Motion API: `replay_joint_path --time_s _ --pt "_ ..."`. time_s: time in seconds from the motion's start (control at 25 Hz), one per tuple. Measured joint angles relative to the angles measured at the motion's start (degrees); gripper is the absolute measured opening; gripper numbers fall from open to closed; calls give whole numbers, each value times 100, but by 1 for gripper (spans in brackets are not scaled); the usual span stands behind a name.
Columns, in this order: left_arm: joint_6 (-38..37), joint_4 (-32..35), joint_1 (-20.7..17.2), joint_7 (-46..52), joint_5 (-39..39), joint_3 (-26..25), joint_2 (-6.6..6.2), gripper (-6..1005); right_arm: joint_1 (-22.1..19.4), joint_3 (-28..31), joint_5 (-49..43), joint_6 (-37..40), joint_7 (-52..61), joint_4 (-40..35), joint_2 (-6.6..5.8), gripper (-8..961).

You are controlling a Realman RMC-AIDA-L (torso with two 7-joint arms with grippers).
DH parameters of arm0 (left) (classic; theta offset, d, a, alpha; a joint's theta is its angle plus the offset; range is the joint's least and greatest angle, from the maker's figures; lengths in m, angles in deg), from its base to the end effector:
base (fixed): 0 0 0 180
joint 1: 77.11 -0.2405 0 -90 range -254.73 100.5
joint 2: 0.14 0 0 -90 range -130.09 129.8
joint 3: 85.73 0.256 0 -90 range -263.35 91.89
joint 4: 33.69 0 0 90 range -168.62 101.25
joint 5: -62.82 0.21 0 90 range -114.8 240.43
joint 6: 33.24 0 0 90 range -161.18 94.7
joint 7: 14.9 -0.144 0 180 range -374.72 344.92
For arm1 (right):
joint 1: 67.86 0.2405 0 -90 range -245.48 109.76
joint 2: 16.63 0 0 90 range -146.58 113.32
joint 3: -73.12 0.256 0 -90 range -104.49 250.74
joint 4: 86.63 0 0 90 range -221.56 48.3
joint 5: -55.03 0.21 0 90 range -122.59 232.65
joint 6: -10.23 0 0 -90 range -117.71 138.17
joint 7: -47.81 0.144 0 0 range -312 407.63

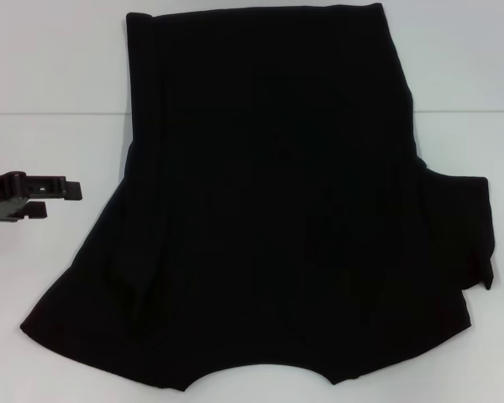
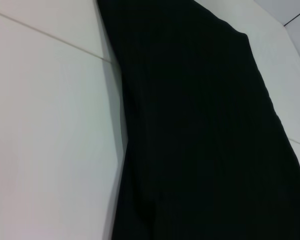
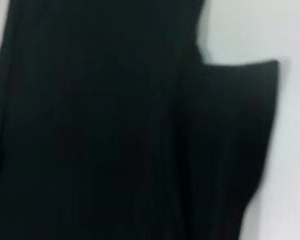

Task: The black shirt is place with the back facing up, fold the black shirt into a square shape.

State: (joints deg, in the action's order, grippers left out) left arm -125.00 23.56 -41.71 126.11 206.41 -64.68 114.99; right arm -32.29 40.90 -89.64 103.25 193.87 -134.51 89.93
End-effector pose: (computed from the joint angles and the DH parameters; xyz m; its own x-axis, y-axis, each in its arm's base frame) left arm -0.2988 0.3587 0.1085 0.1587 0.8556 0.4928 0.9865 -0.1174 -0.1138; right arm 0.3139 0.3578 0.1195 0.1209 -0.9426 -0.3112 -0.9805 -0.0646 -0.1855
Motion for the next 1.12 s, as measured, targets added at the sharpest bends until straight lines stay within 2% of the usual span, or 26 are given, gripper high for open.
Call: replay_joint_path --time_s 0.16,0.48,0.92,1.12 --pt "90 -147 33 -35 0 7 0 824 7 -10 -277 -326 -8 210 57 721" --pt "130 -238 36 -66 -2 1 0 823 140 -111 -333 -1046 -47 601 248 498" --pt "143 -241 10 -65 -9 -31 9 823 420 -534 -352 -1719 207 1196 340 504" --pt "150 -241 8 -70 -21 -43 9 824 467 -664 -358 -1721 270 1193 348 436"
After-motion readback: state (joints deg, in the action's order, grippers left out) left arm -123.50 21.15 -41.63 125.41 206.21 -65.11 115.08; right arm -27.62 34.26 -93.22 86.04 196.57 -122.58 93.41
